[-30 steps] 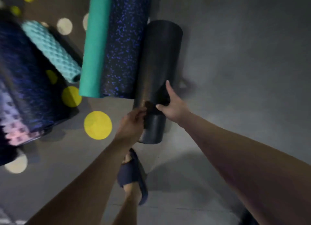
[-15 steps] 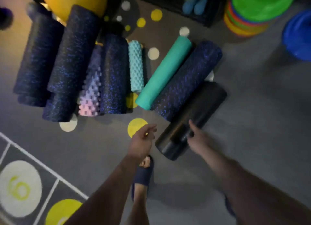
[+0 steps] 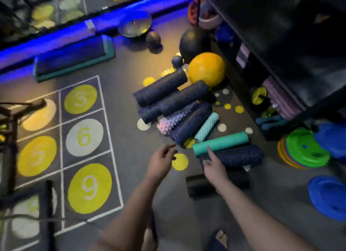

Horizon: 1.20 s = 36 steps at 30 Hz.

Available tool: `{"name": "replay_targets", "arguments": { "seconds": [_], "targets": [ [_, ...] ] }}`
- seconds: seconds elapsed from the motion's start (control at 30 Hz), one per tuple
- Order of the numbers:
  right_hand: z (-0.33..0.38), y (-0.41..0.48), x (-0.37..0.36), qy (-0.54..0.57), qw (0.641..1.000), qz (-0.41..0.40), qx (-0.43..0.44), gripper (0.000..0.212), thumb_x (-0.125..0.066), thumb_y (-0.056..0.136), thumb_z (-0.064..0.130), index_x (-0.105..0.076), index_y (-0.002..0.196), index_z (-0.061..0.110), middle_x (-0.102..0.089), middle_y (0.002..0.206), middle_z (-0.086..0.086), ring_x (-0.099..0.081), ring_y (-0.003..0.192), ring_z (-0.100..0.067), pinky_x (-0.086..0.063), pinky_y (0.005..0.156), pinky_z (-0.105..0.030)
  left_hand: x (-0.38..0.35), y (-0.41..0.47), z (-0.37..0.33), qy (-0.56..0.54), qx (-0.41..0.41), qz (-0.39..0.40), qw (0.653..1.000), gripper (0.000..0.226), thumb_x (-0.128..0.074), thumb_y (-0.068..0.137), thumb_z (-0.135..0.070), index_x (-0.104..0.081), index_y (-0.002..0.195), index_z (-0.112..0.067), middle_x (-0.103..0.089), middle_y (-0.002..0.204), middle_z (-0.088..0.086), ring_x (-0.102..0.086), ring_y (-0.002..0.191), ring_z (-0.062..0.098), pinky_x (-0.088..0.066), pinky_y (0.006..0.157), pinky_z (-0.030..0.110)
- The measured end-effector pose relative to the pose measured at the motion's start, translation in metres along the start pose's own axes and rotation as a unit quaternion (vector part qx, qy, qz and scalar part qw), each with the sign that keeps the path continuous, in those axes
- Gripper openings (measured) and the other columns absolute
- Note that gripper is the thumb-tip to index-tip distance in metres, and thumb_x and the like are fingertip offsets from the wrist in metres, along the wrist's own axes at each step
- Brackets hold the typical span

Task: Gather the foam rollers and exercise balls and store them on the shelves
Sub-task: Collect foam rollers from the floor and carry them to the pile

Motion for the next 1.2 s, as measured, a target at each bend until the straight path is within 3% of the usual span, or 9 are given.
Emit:
{"name": "replay_targets", "arguments": {
  "seconds": [0.07, 0.17, 0.3, 0.37, 0.57, 0.73, 0.87, 1.03, 1.2],
  "targets": [
    [0.052, -0.019, -0.003, -0.014, 0.999, -0.007, 0.038, 0.062, -0.046, 0.099, 0.014, -0.033, 0.156, 0.036, -0.066, 0.121, -0.014, -0.061, 0.103, -0.036, -0.046, 0.088, -0.037, 0.044, -0.018, -0.019, 0.016, -0.003, 0.012, 1.000, 0.027, -0.047, 0.105, -0.015, -0.065, 0.124, -0.015, -0.074, 0.107, 0.006, -0.066, 0.081, 0.014, -0.048, 0.063, 0.016],
    [0.119, -0.045, -0.016, -0.013, 0.997, -0.003, 0.080, 0.060, -0.044, 0.101, 0.013, -0.032, 0.155, 0.034, -0.066, 0.123, -0.016, -0.061, 0.103, -0.036, -0.047, 0.087, -0.039, 0.098, -0.030, -0.039, -0.017, -0.021, 0.002, 1.000, 0.026, -0.046, 0.105, -0.013, -0.066, 0.122, -0.011, -0.074, 0.106, 0.014, -0.063, 0.075, 0.014, -0.045, 0.057, 0.013],
    [0.149, -0.065, -0.043, 0.027, 0.998, -0.019, 0.062, 0.054, -0.047, 0.102, 0.013, -0.039, 0.154, 0.027, -0.051, 0.149, -0.008, -0.050, 0.134, -0.029, -0.040, 0.110, -0.039, 0.140, -0.033, -0.046, -0.043, -0.020, -0.002, 0.999, 0.026, -0.045, 0.105, -0.013, -0.066, 0.120, -0.010, -0.073, 0.093, 0.009, -0.059, 0.061, 0.009, -0.044, 0.054, 0.020],
    [0.158, -0.070, -0.062, 0.038, 0.998, -0.019, 0.047, 0.050, -0.049, 0.102, 0.012, -0.044, 0.151, 0.020, -0.050, 0.150, -0.009, -0.050, 0.136, -0.026, -0.038, 0.115, -0.040, 0.158, -0.032, -0.045, -0.029, -0.026, 0.021, 0.999, 0.025, -0.046, 0.104, -0.015, -0.066, 0.118, -0.010, -0.075, 0.093, 0.014, -0.058, 0.055, 0.009, -0.043, 0.052, 0.022],
    [0.163, -0.076, -0.096, 0.097, 0.993, -0.069, 0.017, 0.042, -0.046, 0.102, 0.008, -0.052, 0.143, 0.013, -0.060, 0.137, -0.012, -0.058, 0.125, -0.029, -0.044, 0.105, -0.037, 0.186, -0.016, -0.038, 0.049, -0.036, 0.066, 0.996, 0.021, -0.050, 0.102, -0.019, -0.068, 0.108, -0.011, -0.072, 0.082, 0.006, -0.057, 0.057, 0.015, -0.045, 0.051, 0.017],
    [0.094, -0.084, -0.080, 0.134, 0.981, -0.124, -0.065, 0.040, -0.050, 0.096, 0.017, -0.058, 0.136, 0.018, -0.067, 0.126, -0.010, -0.065, 0.112, -0.032, -0.049, 0.103, -0.045, 0.135, -0.002, -0.038, 0.121, -0.024, 0.138, 0.983, 0.027, -0.054, 0.101, -0.033, -0.065, 0.097, -0.008, -0.072, 0.080, 0.003, -0.060, 0.061, 0.014, -0.048, 0.062, 0.028],
    [0.009, -0.069, -0.058, 0.185, 0.958, -0.152, -0.156, 0.037, -0.058, 0.097, 0.015, -0.058, 0.133, 0.006, -0.067, 0.125, -0.019, -0.062, 0.116, -0.035, -0.046, 0.106, -0.049, 0.060, 0.011, -0.026, 0.156, -0.003, 0.201, 0.967, 0.025, -0.057, 0.097, -0.037, -0.065, 0.093, -0.014, -0.073, 0.088, 0.005, -0.062, 0.070, 0.017, -0.047, 0.064, 0.028],
    [-0.060, -0.062, -0.031, 0.199, 0.936, -0.143, -0.252, 0.040, -0.060, 0.099, 0.024, -0.057, 0.133, 0.003, -0.065, 0.130, -0.014, -0.060, 0.121, -0.030, -0.043, 0.098, -0.031, -0.032, 0.033, 0.020, 0.216, 0.067, 0.276, 0.934, 0.013, -0.060, 0.094, -0.021, -0.064, 0.088, -0.011, -0.066, 0.085, 0.005, -0.059, 0.069, 0.017, -0.040, 0.052, 0.021],
    [-0.144, -0.007, -0.044, 0.239, 0.896, -0.137, -0.348, 0.045, -0.061, 0.098, 0.031, -0.054, 0.136, 0.009, -0.061, 0.136, -0.010, -0.058, 0.123, -0.028, -0.042, 0.089, -0.025, -0.117, 0.087, 0.062, 0.204, 0.128, 0.293, 0.925, 0.015, -0.059, 0.097, -0.021, -0.066, 0.107, -0.012, -0.067, 0.097, 0.007, -0.059, 0.083, 0.018, -0.042, 0.060, 0.025]
  ]
}}
Point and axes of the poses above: each hand's wrist, its own y-axis towards the middle knuckle, its own x-axis out of the back of the hand, z = x × y, the point moved 3 cm from there along y, towards the middle knuckle
